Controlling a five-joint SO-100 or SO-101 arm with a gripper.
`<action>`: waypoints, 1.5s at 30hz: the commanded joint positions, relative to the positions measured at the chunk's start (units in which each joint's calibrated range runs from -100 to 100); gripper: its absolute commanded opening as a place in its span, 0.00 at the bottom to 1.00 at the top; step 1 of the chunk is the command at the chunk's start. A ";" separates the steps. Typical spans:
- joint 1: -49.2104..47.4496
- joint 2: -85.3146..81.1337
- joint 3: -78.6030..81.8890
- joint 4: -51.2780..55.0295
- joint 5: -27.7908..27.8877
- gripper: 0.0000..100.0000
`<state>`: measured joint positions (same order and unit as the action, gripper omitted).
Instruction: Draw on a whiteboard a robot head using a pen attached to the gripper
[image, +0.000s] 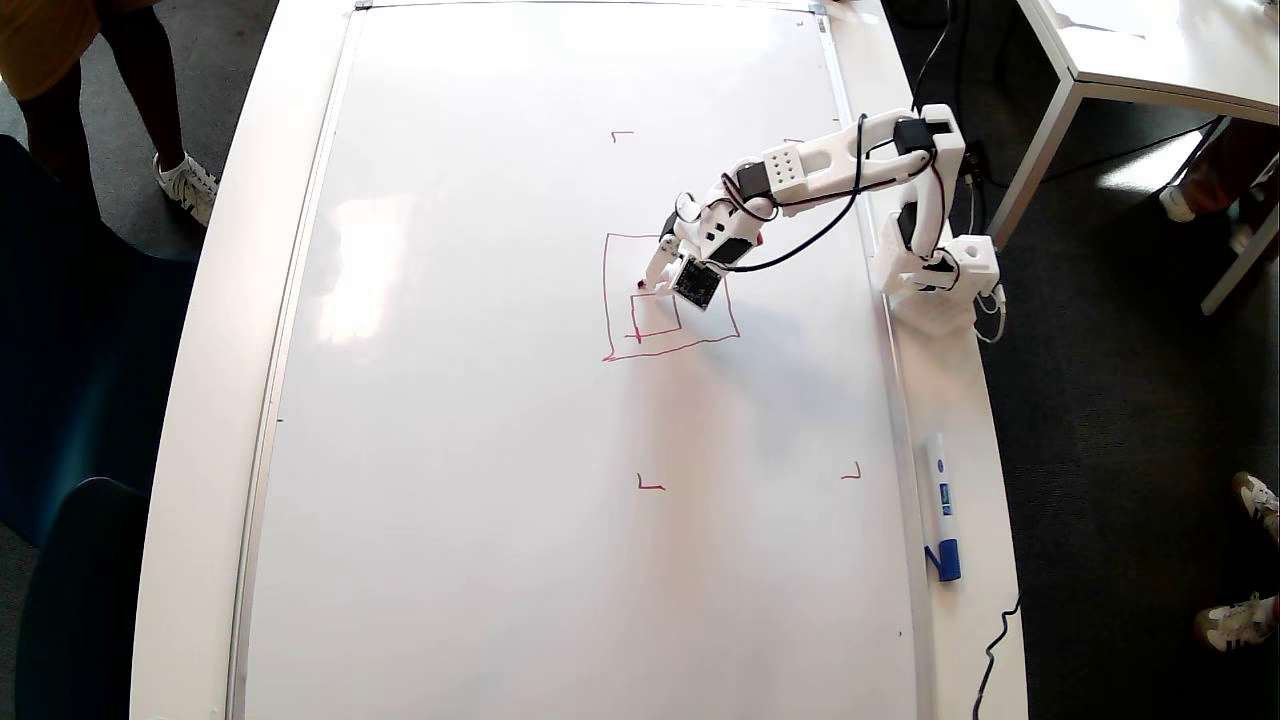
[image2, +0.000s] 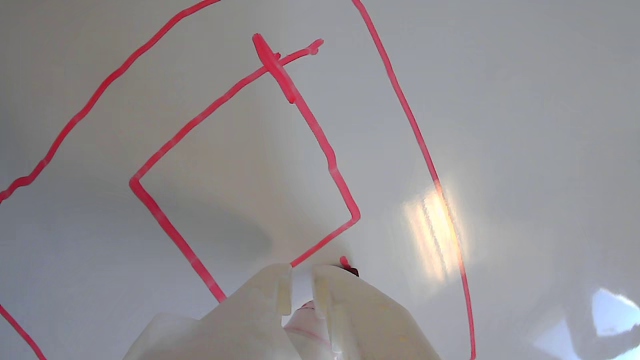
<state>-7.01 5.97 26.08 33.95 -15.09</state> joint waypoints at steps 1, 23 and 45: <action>0.20 -0.06 -0.53 -0.50 -0.25 0.01; 0.13 -15.07 17.99 -0.24 -0.20 0.01; 7.35 -16.08 19.08 -0.33 0.23 0.01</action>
<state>-1.43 -9.11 45.91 33.78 -15.09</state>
